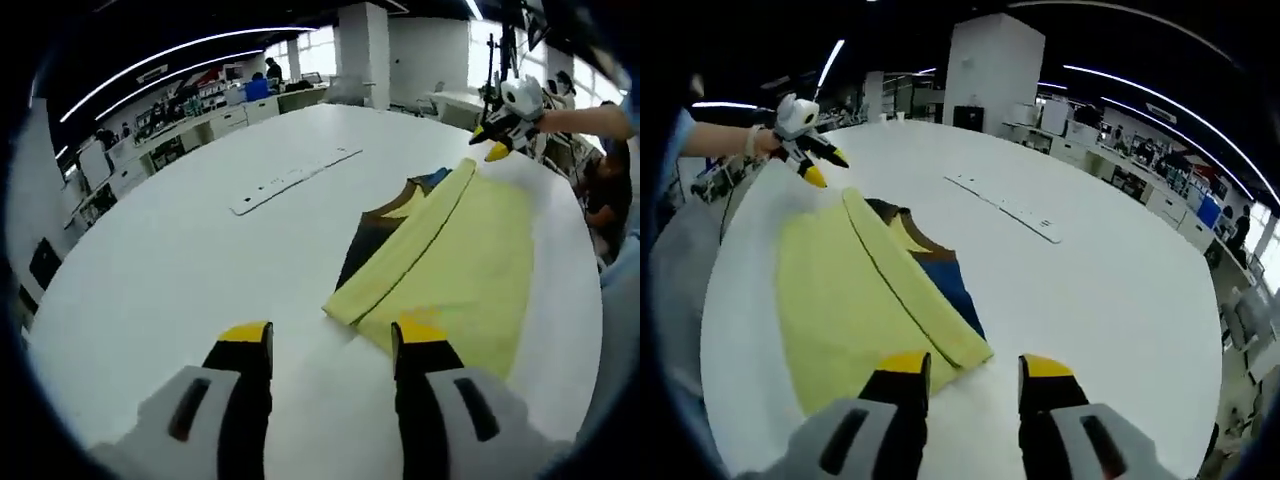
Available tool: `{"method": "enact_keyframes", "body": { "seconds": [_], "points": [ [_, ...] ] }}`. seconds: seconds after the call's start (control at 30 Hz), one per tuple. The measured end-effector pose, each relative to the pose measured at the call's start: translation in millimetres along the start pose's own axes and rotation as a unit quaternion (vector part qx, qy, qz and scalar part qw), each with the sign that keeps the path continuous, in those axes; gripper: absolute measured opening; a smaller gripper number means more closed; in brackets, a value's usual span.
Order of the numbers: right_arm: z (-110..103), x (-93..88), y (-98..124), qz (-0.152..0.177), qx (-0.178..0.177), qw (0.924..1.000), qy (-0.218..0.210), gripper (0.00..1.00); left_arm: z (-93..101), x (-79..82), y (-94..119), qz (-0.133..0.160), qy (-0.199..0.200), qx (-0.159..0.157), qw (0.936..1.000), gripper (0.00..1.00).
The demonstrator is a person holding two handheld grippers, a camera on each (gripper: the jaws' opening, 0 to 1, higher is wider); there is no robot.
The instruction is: Fold the garment on the visible template until the final outline fits inside the template.
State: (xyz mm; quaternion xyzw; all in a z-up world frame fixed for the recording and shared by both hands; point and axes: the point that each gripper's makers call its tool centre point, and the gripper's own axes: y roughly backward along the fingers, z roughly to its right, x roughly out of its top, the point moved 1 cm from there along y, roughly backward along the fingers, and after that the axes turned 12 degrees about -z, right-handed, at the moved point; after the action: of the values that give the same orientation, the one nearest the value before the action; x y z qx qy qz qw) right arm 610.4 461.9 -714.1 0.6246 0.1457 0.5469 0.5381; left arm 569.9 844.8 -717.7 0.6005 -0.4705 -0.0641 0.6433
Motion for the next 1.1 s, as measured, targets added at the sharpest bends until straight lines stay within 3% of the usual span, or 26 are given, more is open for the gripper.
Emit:
{"method": "enact_keyframes", "body": {
  "seconds": [0.1,0.23,0.3,0.47,0.67,0.8,0.87,0.97,1.07,1.1],
  "points": [
    [0,-6.3,-4,-0.034,-0.012,0.9972,0.066,0.27,-4.6,-4.8,-4,-0.037,-0.051,0.027,0.9977,0.39],
    [0,-10.8,-9,-0.052,-0.019,0.9942,0.092,0.27,-6.4,-0.8,-7,-0.045,-0.096,0.044,0.9934,0.39],
    [1,-9.5,-11,-0.054,-0.032,0.9893,0.131,0.26,-7.3,2.0,-9,-0.05,-0.127,0.059,0.9889,0.37],
    [-2,-9.2,-18,-0.067,-0.044,0.9802,0.181,0.24,-12.4,1.5,-17,-0.07,-0.185,0.102,0.9749,0.36],
    [-7,-6.8,-21,-0.061,-0.043,0.9773,0.199,0.21,-4.5,5.5,-18,-0.065,-0.216,0.1,0.9691,0.27],
    [-6,-6.4,-24,-0.062,-0.053,0.9683,0.236,0.18,-1.8,2.3,-23,-0.077,-0.261,0.108,0.9562,0.3],
    [-3,-6.9,-26,-0.066,-0.06,0.9645,0.249,0.16,2.4,1.4,-25,-0.076,-0.262,0.101,0.9567,0.26],
    [-4,-4.4,-27,-0.059,-0.067,0.9584,0.271,0.15,6.1,7.3,-26,-0.068,-0.294,0.11,0.9468,0.21],
    [-6,-4.9,-30,-0.064,-0.065,0.9544,0.284,0.14,11.0,10.7,-29,-0.07,-0.313,0.107,0.9413,0.18],
    [-7,-5.6,-31,-0.066,-0.065,0.9512,0.294,0.14,12.3,11.7,-30,-0.071,-0.333,0.107,0.9342,0.18]
  ]
}}
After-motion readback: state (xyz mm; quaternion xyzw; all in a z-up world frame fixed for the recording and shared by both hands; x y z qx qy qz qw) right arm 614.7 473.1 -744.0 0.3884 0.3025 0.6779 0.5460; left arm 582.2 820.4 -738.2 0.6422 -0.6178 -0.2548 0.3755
